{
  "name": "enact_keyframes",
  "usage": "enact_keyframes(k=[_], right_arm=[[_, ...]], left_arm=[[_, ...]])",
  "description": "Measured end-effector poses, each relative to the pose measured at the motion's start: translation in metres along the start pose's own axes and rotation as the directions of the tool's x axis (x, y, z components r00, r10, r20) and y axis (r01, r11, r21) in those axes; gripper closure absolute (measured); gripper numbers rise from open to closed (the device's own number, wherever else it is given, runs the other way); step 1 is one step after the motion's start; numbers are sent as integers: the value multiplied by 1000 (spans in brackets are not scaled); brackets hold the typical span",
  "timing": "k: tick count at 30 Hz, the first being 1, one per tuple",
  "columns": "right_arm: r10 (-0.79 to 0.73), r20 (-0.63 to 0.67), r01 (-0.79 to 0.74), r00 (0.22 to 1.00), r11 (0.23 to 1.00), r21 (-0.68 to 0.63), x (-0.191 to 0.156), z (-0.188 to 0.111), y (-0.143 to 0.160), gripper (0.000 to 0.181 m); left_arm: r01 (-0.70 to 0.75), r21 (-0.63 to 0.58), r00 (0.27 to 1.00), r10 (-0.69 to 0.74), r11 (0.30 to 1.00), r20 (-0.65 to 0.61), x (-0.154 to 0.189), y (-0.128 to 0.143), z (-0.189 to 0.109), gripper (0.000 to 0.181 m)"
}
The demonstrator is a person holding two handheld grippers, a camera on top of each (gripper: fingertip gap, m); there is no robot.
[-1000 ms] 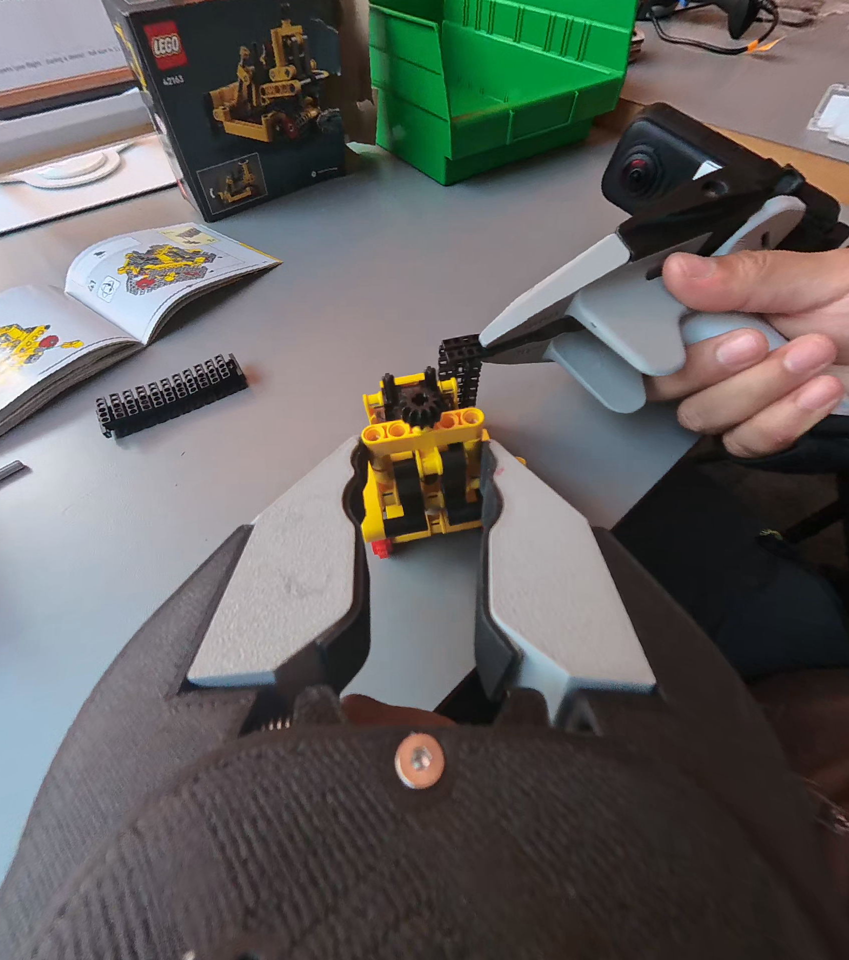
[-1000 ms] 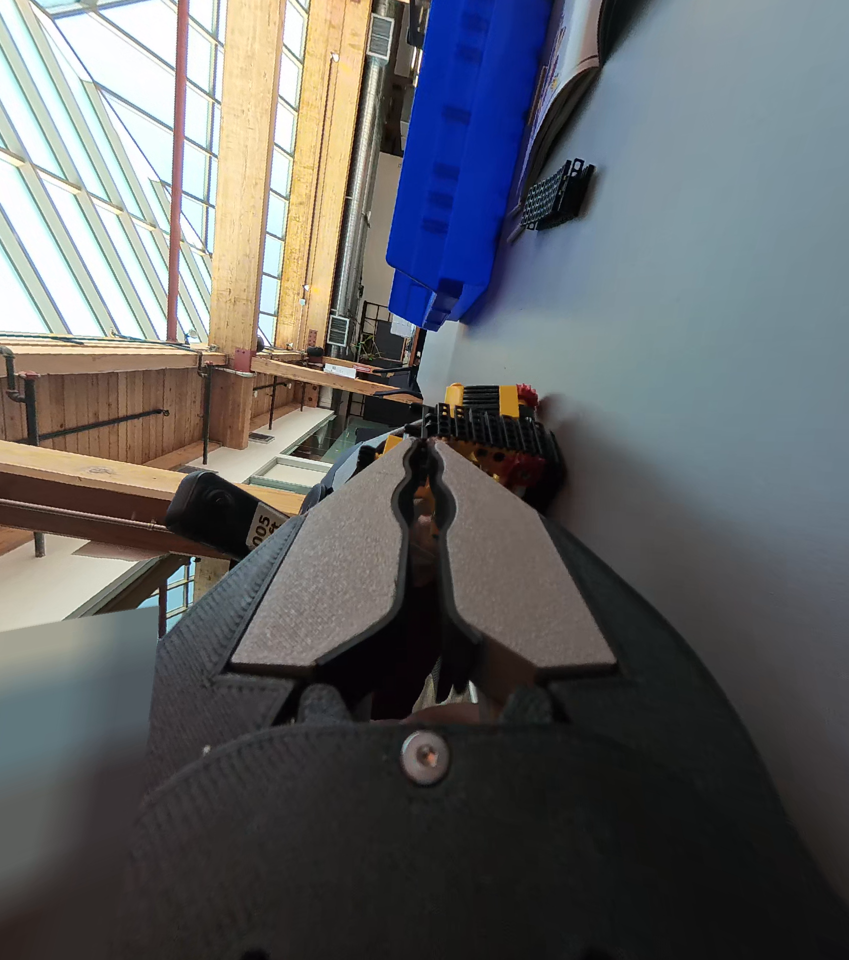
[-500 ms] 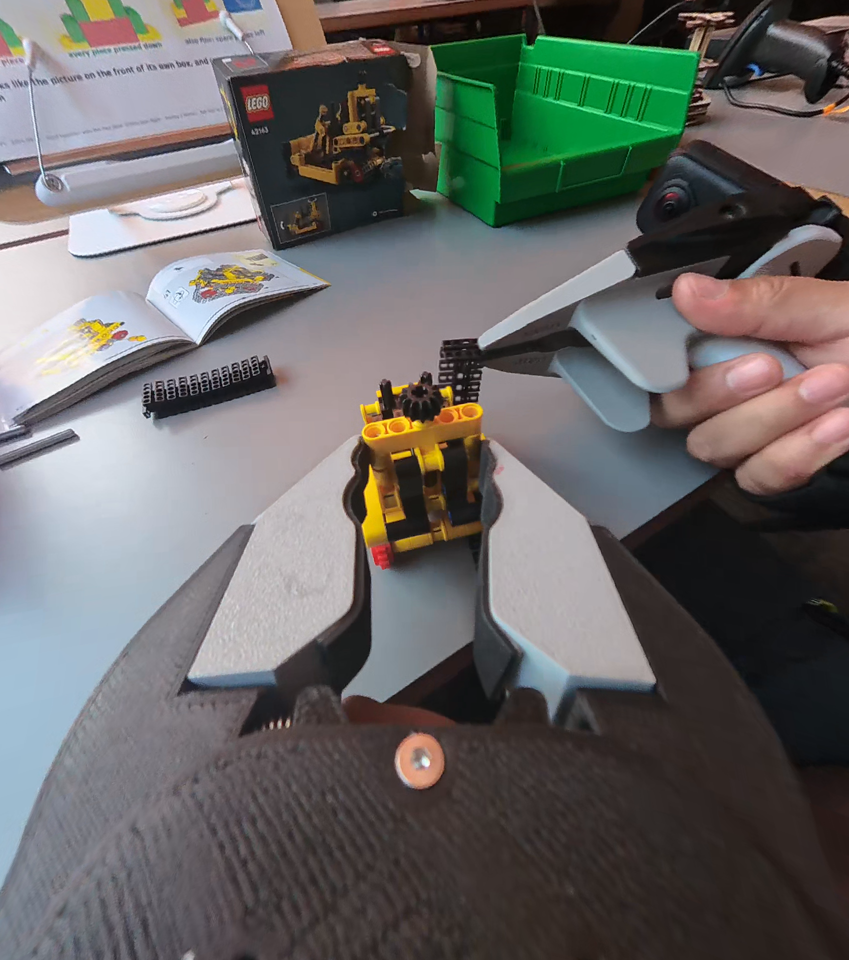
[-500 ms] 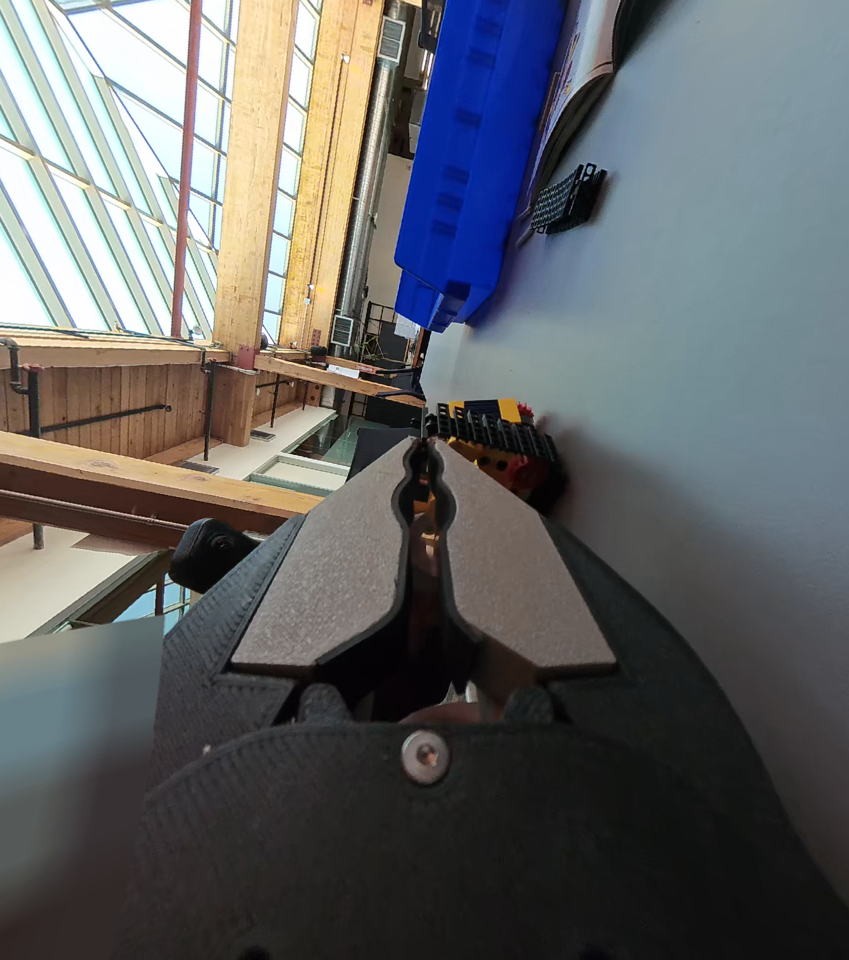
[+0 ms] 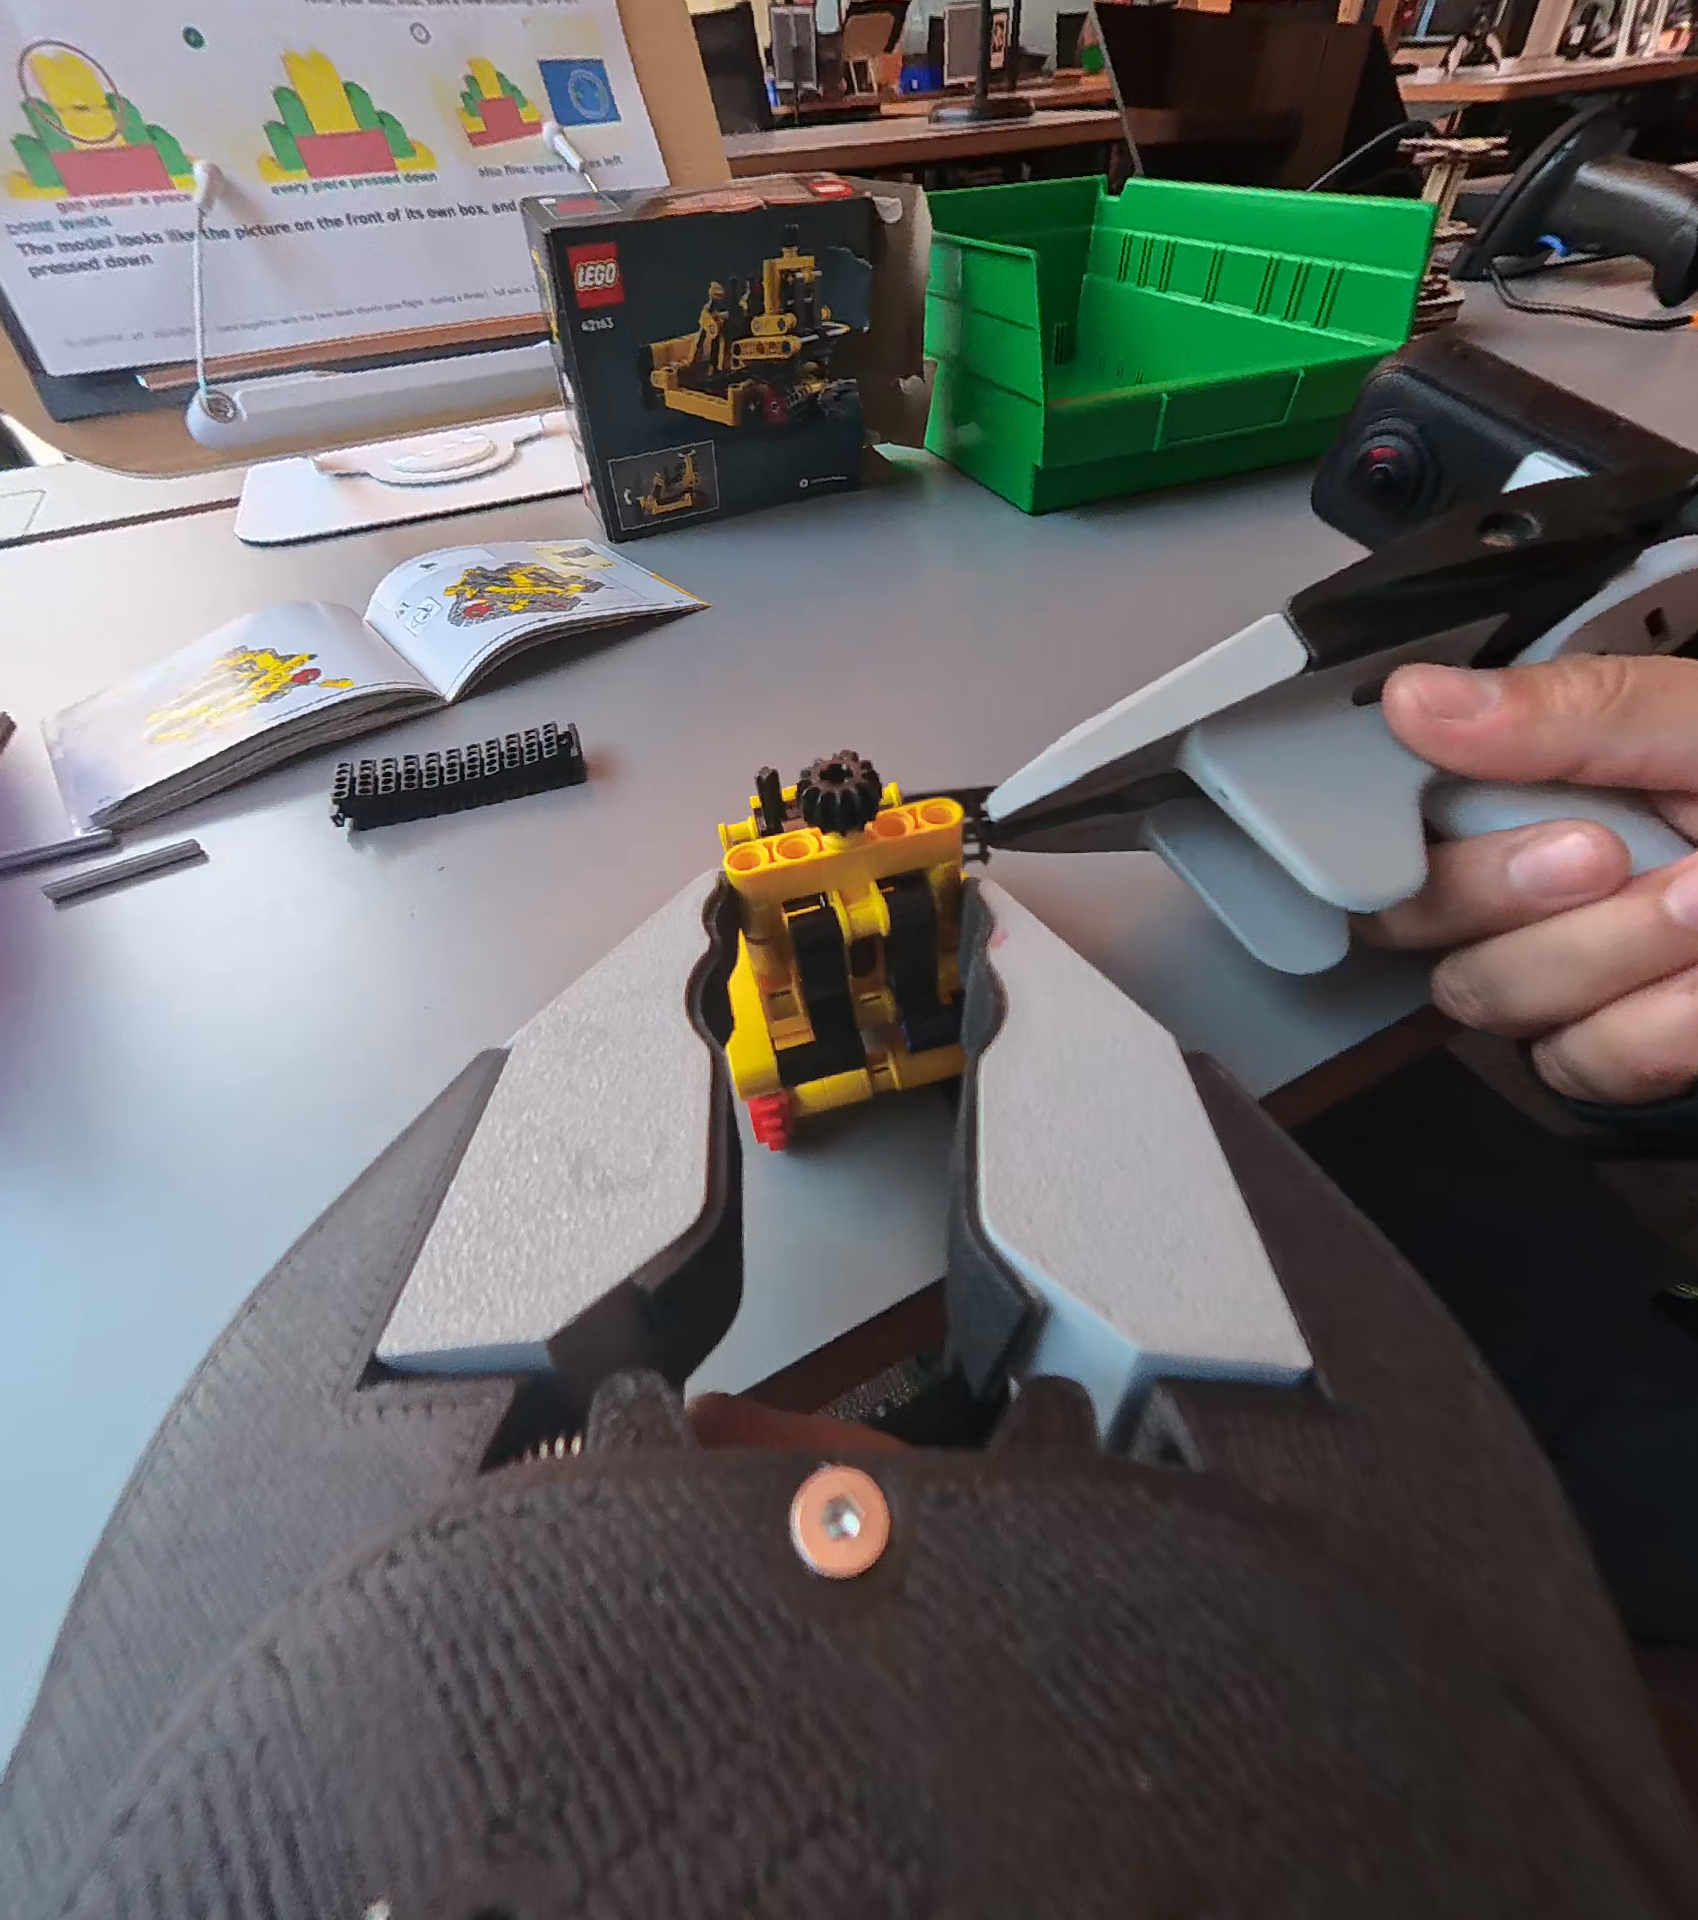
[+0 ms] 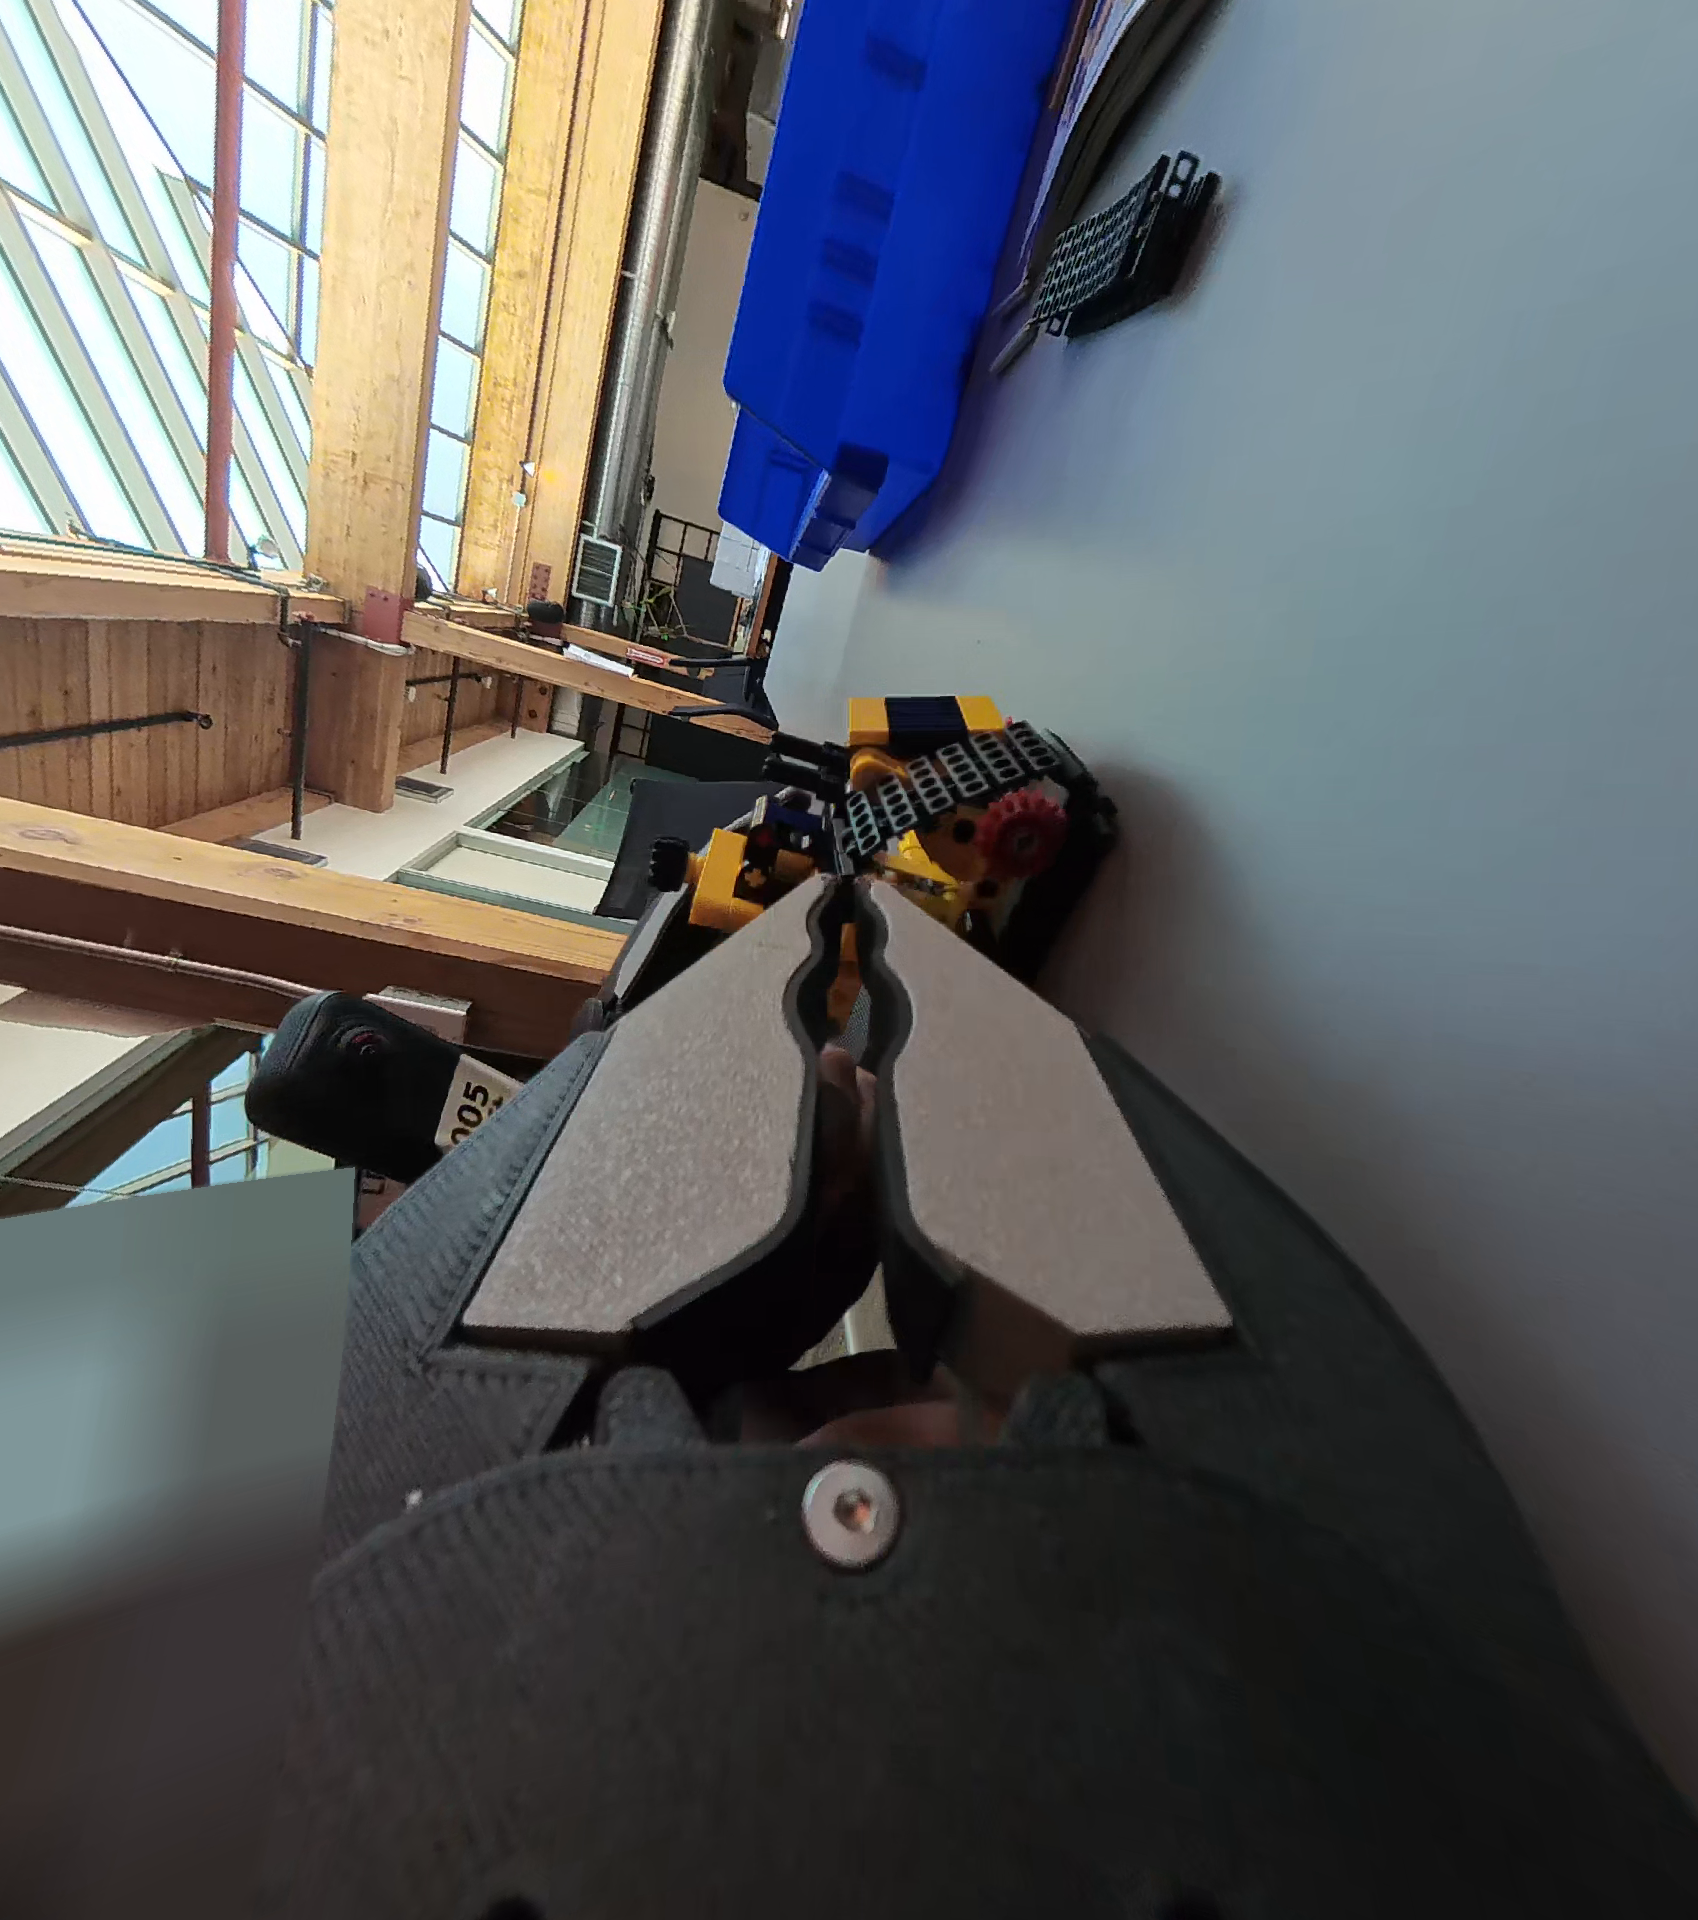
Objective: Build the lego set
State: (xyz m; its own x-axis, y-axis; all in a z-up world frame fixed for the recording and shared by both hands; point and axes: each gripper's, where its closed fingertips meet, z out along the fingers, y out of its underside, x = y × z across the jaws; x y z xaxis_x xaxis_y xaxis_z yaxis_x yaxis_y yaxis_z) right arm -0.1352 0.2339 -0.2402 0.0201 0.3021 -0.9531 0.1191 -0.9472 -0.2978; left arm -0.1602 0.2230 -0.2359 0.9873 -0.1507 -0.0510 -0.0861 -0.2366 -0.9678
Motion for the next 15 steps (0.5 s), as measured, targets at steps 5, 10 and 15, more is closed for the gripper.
enact_keyframes(k=[5,10,15], right_arm=[[-34,-17,33,999,999,-23,1,-1,6,181],[-41,-23,41,999,999,-32,1,-4,8,181],[-61,-41,59,997,997,-58,4,-6,13,181]], left_arm=[[0,17,1000,0,1000,11,-1,0,-1,142],[4,26,1000,-4,1000,16,-1,0,-2,142],[4,36,1000,-5,999,25,-1,0,-2,142]])
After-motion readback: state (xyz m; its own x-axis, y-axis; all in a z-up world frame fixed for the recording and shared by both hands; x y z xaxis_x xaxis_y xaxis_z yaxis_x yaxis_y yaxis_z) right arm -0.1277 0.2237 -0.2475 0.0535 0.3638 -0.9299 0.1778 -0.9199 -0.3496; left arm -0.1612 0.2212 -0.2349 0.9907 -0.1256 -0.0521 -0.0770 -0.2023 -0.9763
